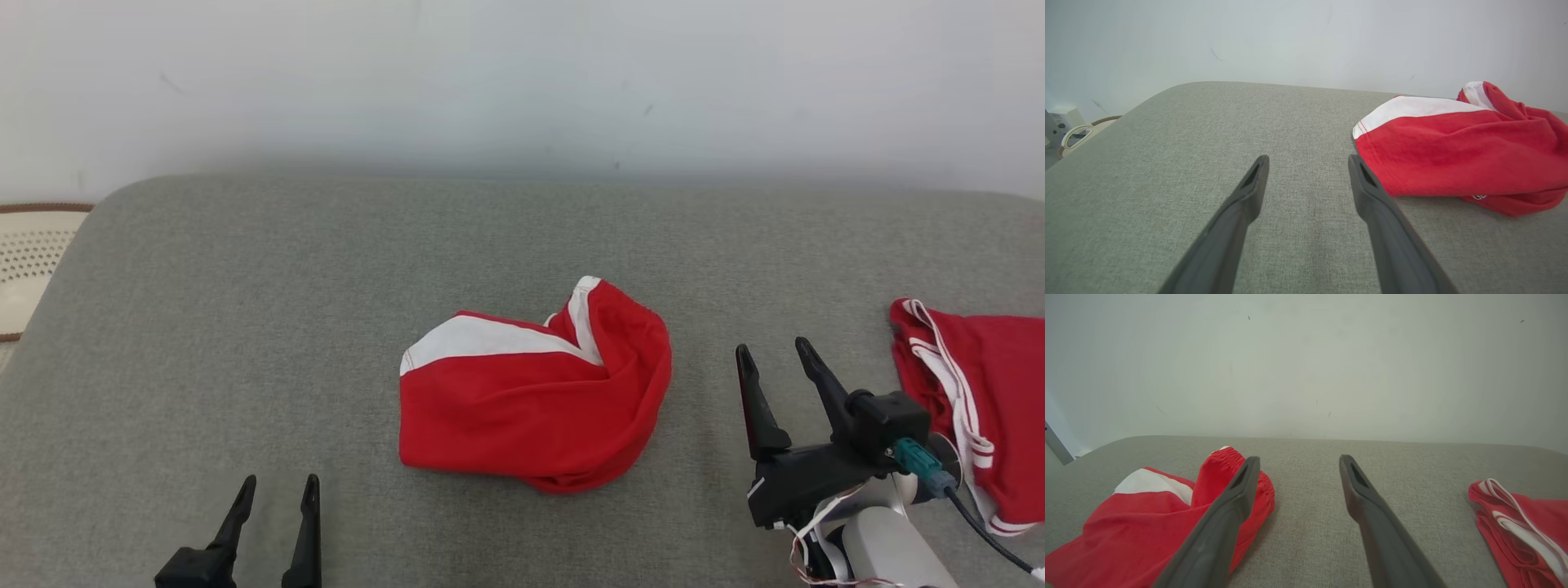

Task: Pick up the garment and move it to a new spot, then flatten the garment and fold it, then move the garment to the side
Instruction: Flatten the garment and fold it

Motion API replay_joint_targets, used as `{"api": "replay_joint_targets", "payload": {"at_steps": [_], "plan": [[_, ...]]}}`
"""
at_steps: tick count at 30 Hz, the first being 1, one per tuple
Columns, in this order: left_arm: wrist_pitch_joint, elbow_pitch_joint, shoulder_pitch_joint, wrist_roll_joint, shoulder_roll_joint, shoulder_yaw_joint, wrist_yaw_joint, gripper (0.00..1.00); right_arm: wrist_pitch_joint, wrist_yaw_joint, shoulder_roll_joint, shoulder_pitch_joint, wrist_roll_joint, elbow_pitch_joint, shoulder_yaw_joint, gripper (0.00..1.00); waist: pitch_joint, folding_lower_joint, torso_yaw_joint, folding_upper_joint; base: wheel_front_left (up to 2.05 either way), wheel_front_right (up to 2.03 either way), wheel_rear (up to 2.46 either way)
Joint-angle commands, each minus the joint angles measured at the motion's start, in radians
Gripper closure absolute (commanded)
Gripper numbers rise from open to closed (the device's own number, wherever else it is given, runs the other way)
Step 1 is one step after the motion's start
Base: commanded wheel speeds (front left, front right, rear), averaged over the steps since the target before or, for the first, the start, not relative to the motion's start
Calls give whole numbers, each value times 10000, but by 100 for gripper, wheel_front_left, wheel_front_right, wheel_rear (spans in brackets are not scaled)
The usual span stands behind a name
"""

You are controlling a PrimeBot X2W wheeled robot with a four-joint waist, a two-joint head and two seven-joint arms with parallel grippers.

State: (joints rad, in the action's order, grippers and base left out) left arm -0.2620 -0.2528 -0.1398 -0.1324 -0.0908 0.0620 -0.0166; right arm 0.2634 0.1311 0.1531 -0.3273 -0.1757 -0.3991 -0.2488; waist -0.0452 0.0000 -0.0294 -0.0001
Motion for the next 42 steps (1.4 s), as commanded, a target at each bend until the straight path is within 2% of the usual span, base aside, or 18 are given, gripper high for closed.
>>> {"api": "replay_joint_targets", "payload": {"at_steps": [1, 9, 18, 24, 30, 33, 36, 42], "plan": [[-38, 18, 130, 87, 2, -78, 56, 0, 10, -9, 102, -146, -23, -57, -67, 0, -241, 0, -400, 1, 0, 0, 0], [-38, -1, -92, 212, 273, -193, 299, 0, 11, -9, 664, -1540, -685, -1242, -928, 0, -850, 0, -1425, 1, 0, 0, 0], [-38, 30, -347, 61, 396, 22, 372, 0, -535, -7, 1635, -3683, -2605, -2588, -2690, 0, -1640, 0, -2445, 1, 0, 0, 0], [-38, 111, -515, -370, 398, 321, 168, 0, -1271, -7, 2361, -4581, -4059, -3092, -4015, 0, -2010, 0, -2848, 1, 0, 0, 0], [-38, 177, -543, -426, 398, 299, 66, 0, -1885, -7, 2863, -4786, -5284, -3166, -5325, 1, -2016, 0, -2883, 1, 0, 0, 0], [-38, 209, -595, -430, 400, 256, 62, 0, -1831, -7, 3047, -4892, -5710, -3085, -5867, 100, -1943, 0, -2767, 1, 0, 0, 0], [-38, 253, -613, -417, 397, 264, 91, 0, -1583, -9, 3140, -4954, -5947, -3015, -6128, 100, -1871, 0, -2639, 1, 0, 0, 0], [-40, 279, -632, -280, 396, 269, 212, 0, -357, -9, 3498, -5108, -6054, -2608, -6523, 100, -1541, 0, -1955, 1, 0, 0, 0]]}}
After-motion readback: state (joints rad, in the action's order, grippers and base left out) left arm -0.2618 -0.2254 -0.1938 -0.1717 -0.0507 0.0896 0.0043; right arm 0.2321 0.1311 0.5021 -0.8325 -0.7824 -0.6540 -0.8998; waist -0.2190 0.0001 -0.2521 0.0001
